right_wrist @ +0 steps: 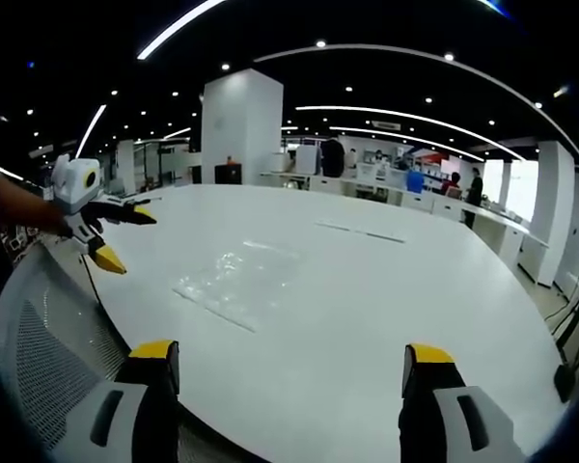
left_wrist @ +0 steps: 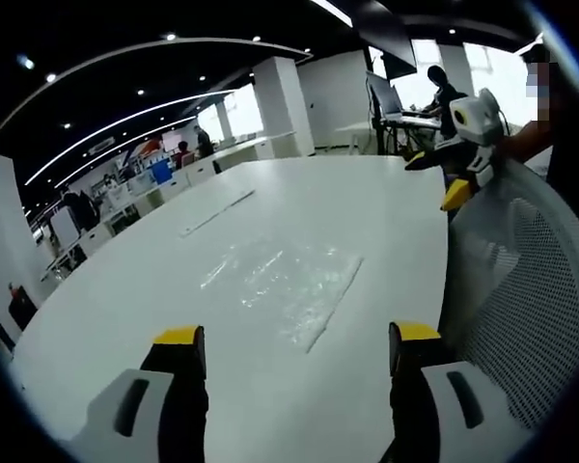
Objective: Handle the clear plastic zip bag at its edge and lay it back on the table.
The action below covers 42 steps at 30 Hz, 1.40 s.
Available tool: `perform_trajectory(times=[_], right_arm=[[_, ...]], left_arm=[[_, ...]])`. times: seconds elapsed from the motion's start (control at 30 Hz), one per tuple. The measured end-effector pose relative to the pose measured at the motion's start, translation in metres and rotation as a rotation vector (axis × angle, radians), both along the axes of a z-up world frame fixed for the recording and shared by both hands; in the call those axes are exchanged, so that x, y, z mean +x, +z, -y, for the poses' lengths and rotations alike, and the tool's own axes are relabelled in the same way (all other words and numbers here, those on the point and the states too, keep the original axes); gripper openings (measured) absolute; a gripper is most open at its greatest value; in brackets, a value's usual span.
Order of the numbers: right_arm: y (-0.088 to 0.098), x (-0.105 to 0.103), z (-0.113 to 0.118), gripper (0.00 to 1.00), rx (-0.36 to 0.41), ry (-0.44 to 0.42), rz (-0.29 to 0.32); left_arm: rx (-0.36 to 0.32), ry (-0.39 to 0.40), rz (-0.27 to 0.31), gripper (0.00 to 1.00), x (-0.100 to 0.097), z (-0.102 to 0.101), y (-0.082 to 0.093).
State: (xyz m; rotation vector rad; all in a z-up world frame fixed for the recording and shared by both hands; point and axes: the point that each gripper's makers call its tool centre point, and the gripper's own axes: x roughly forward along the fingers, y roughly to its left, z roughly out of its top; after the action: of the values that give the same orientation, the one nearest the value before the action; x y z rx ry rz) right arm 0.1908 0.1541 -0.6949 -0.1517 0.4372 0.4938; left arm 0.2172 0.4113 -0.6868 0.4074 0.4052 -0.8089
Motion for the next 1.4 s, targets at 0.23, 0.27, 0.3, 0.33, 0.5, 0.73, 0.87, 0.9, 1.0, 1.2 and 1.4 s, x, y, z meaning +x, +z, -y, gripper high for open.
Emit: perform_trajectory(times=[0.23, 0.27, 0.3, 0.33, 0.5, 0.73, 0.87, 0.9, 1.0, 1.2, 1.4], right_arm=[[0.0, -0.001, -0.002, 0.96, -0.004, 0.005, -0.005], [0.0, -0.001, -0.002, 0.96, -0.004, 0.005, -0.005], [0.0, -0.001, -0.002, 0.96, -0.003, 0.005, -0.006], [0.0, -0.001, -0.002, 0.96, -0.004, 0.005, -0.006], [-0.001, -0.001, -0.001, 0.96, -0.004, 0.004, -0.006], [-0.001, -0.001, -0.001, 0.95, -0.005, 0.004, -0.009], [0.0, -0.001, -0.002, 0.95, -0.006, 0.003, -0.009], [0.0, -0.001, -0.002, 0.95, -0.006, 0.003, -0.008], [0.0, -0.001, -0.001, 0.95, -0.005, -0.002, -0.005], [-0.002, -0.001, -0.001, 0.94, -0.007, 0.006, -0.014], [-0.002, -0.002, -0.001, 0.93, -0.01, 0.007, -0.019]], left_arm=[[0.015, -0.015, -0.007, 0.76, 0.006, 0.004, -0.003], [0.015, -0.018, -0.007, 0.76, 0.006, 0.005, -0.003], [0.017, -0.023, -0.009, 0.76, 0.006, 0.006, -0.003], [0.021, -0.028, -0.011, 0.76, 0.007, 0.006, -0.004], [0.032, -0.053, -0.021, 0.74, 0.006, 0.01, -0.006], [0.052, -0.087, -0.027, 0.72, 0.008, 0.011, -0.012], [0.066, -0.11, -0.029, 0.71, 0.009, 0.013, -0.014], [0.07, -0.116, -0.03, 0.7, 0.01, 0.014, -0.014], [0.08, -0.126, -0.029, 0.68, 0.012, 0.014, -0.014], [0.109, -0.172, -0.012, 0.6, 0.015, 0.016, -0.013], [0.143, -0.216, -0.016, 0.52, 0.019, 0.017, -0.019]])
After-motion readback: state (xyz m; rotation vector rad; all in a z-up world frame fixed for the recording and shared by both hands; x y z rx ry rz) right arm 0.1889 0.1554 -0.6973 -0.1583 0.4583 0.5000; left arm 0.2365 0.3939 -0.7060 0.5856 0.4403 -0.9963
